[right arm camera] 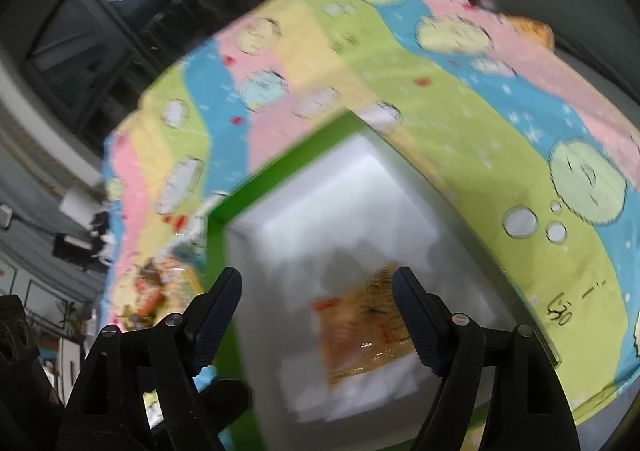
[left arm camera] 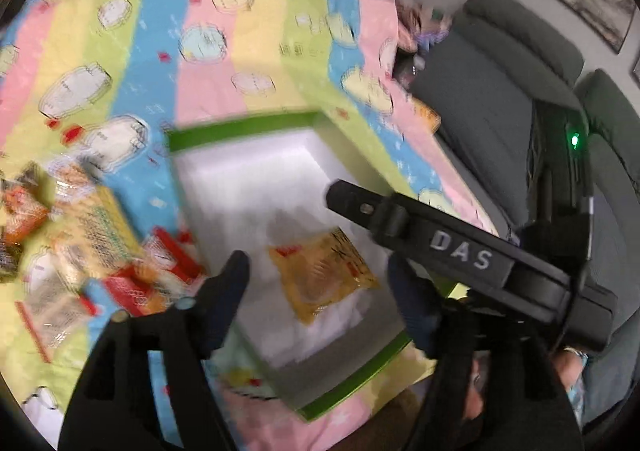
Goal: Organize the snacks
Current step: 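Open the right gripper to drop the yellow bag into the box, then grasp the white-and-red wrapped pastry with the right gripper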
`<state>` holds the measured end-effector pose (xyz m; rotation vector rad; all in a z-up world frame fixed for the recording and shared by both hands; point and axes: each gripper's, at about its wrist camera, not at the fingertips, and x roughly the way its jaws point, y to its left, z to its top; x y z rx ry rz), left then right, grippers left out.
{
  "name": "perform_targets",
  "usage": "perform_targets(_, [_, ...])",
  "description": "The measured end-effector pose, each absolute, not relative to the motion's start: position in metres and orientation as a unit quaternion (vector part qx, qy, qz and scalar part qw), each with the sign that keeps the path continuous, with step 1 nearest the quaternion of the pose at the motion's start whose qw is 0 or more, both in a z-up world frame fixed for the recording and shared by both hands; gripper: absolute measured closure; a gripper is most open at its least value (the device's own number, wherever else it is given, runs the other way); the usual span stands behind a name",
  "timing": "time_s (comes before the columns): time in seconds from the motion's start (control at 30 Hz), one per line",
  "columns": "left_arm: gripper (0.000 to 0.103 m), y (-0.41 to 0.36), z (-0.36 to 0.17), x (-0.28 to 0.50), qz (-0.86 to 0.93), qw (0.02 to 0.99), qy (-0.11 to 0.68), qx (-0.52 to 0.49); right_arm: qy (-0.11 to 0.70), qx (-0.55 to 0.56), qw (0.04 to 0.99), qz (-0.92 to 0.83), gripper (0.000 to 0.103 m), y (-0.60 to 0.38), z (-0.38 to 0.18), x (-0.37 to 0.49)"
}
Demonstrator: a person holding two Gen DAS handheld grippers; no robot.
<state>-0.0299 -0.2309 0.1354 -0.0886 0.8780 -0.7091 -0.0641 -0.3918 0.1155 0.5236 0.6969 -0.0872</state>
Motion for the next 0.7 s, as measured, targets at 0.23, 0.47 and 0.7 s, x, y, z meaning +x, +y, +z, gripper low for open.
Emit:
perform_targets(0.23, [0.006,-0.123,0.147,-0.028,-0.235,0.891,0.38,-0.082,0.287,0.201,0.936,0.028,0.013,-0.331,0.15,-0.071])
perform_targets(0.47, [0.003,-0.022,0.103,-0.002,-0.137,0.892,0.411,-0.127,0.329,0.191,0.916,0.131,0.013,-0.257,0.137,-0.038])
perform_targets(0.7, [0.021,0.014,0.042,0.02,-0.139,0.85,0.474,-0.182,0.428,0.169,0.869,0.183,0.021,-0.187,0.077,0.013])
